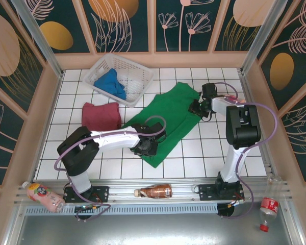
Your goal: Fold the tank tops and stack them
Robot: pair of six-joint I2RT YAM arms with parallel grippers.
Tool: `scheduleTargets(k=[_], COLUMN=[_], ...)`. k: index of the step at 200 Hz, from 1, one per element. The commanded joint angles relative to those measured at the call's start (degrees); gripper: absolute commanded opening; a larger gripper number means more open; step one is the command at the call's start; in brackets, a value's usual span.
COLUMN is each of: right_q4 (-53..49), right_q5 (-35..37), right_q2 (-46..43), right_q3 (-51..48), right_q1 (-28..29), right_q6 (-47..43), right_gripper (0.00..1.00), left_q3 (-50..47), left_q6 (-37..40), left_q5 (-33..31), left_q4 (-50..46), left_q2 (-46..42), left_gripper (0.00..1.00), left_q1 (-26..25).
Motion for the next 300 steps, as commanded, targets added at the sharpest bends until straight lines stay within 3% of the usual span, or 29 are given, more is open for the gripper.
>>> scheduleTargets(k=[1,40,66,110,142,194,267,300], right_q4=[0.81,-0.99,-5.77,-7.17,-6.75,-6.58,-9.48,-10.44], right_q5=[0.83,0.07,4.00,7.68,7.62,3.87,6.92,4.32], right_q2=[-0.15,-4.48,-8.58,-8.57,-3.15,4.28,5.83,6.39], right_q3=[2.07,4.32,4.83,4.07,7.74,13.89,14.77,15.43], right_q1=[-0.75,-2.61,-6.27,-12.74,-14.03,-13.85,-13.37,-13.32], right_q6=[-0.92,-3.83,-6.84,-8.86,-8.74,-6.91,-9.76,-9.15], right_gripper=[0.32,0.42,0.46,0.49,0.49,0.47,0.45,0.36], left_q3=[0.10,3.19,4.48,7.89,11.93,11.80,4.57,2.71], left_q6=[1.13,1.91,1.17,-3.15,-4.10,-4.77,-4.46,-3.91], left_q5=[-1.18,-3.22,-4.05,-3.60,-1.30,5.16,7.02,6.51], left_q4=[-2.47,-7.24,-10.31,-11.37,-12.09,-0.60,2.67,2.20], left_q2=[1.24,0.58,-1.07,-3.54,-2.14,1.75,1.85,1.82], left_gripper=[0.12,0.29,0.45,0.58,0.60,0.60,0.60,0.60], left_q1=[0.45,0.49,0.45,0.45,-0.53,-3.37,-3.96,-3.96])
